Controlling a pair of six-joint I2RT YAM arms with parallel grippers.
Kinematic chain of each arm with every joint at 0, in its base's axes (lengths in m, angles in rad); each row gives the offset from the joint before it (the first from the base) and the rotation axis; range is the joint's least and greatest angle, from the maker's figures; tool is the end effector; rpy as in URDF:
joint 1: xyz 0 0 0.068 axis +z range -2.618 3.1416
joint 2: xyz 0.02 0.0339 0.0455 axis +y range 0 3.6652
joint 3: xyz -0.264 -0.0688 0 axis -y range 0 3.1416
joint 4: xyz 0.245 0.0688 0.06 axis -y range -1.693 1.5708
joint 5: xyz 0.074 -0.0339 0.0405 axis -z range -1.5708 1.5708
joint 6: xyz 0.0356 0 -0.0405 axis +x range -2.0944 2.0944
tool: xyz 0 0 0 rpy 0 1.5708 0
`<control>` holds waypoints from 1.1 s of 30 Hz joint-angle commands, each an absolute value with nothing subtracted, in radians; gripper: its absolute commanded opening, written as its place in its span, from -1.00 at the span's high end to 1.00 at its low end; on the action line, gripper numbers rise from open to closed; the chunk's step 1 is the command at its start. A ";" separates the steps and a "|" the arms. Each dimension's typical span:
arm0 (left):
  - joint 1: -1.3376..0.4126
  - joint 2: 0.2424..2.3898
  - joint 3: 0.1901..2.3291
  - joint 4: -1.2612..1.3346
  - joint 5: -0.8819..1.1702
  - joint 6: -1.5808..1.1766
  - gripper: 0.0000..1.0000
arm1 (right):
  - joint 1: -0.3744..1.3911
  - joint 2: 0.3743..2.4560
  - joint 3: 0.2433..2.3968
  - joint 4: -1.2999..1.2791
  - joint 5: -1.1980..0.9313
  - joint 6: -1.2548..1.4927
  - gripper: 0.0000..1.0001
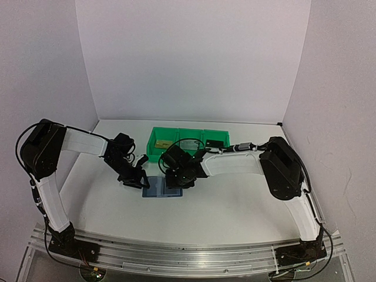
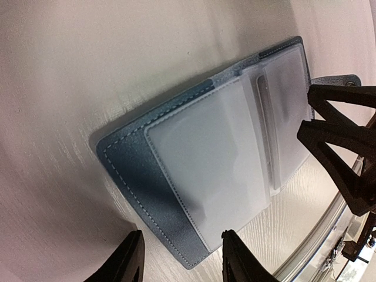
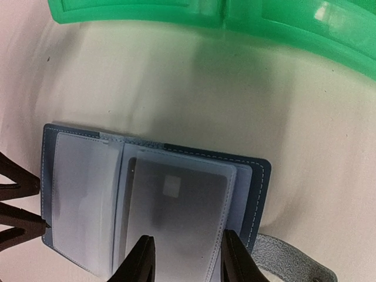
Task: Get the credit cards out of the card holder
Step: Remove the credit card from the card holder.
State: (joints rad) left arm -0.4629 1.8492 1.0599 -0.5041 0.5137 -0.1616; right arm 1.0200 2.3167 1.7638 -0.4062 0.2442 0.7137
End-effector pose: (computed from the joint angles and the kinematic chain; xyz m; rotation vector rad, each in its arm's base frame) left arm 0.2932 -0.1659 0.1347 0.5436 2.8681 -0.8543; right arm 0.2698 0.4228 0.1409 -0.2897 2.5206 0.4089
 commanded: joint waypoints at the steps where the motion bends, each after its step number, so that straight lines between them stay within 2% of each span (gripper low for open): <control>1: -0.463 1.890 1.069 -0.518 0.495 -0.157 0.10 | 1.042 2.354 1.810 -0.434 0.229 0.691 0.34; 15: -0.463 1.894 1.072 -0.515 0.505 -0.155 0.10 | 1.061 2.365 1.877 -0.439 0.258 0.627 0.51; 20: -0.463 1.893 1.072 -0.515 0.505 -0.155 0.10 | 1.064 2.380 1.906 -0.437 0.249 0.608 0.42; 27: -0.463 1.894 1.072 -0.514 0.505 -0.155 0.09 | 1.063 2.418 1.925 -0.437 0.186 0.585 0.19; 33: -0.463 1.891 1.072 -0.515 0.504 -0.155 0.09 | 1.064 2.437 1.940 -0.439 0.171 0.576 0.11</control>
State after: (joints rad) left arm -0.4614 1.8561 1.0668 -0.5053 0.5232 -0.1616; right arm 1.0454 2.3964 1.9030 -0.4618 0.2337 0.5940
